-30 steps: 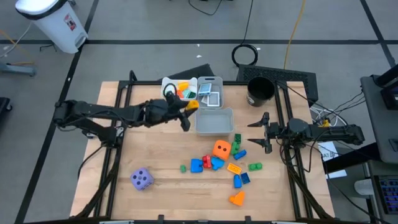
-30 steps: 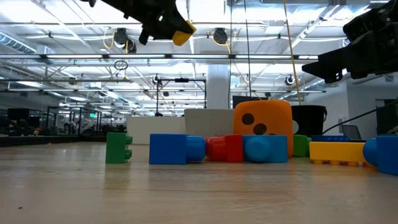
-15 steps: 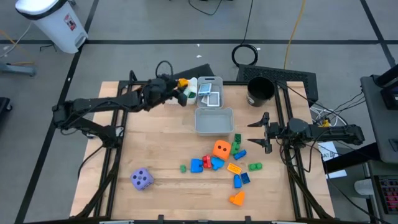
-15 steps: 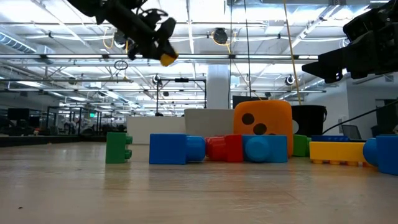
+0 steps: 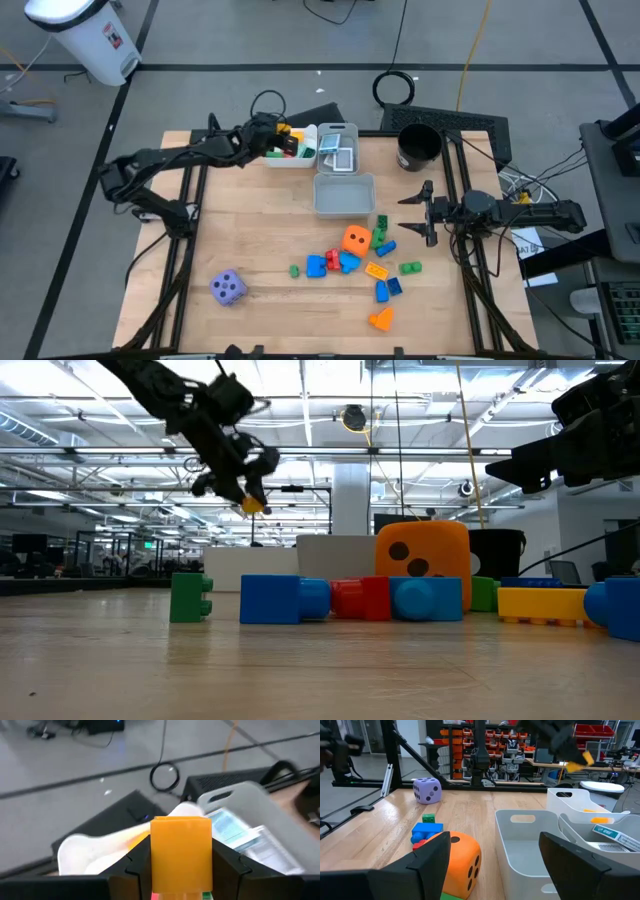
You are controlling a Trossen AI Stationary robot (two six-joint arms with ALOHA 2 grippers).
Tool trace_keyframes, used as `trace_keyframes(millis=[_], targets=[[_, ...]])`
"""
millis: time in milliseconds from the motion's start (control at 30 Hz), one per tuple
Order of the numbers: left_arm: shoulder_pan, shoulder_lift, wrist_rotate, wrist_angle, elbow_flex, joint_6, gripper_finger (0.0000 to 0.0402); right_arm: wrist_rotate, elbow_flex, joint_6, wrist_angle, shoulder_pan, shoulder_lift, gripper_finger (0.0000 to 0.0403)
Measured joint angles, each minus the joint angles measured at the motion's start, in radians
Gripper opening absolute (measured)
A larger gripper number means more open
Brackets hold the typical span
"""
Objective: Pick & Place Toys
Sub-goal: Put the yellow game piece into the white bin
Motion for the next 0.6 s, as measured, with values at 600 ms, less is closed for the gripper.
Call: trace_keyframes(millis=[600], targets=[[0.052, 0.223, 0.044, 0.011, 0.0, -0.072, 0.0155, 0.0, 0.0, 0.0, 0.0, 0.0, 0.0, 0.0279]])
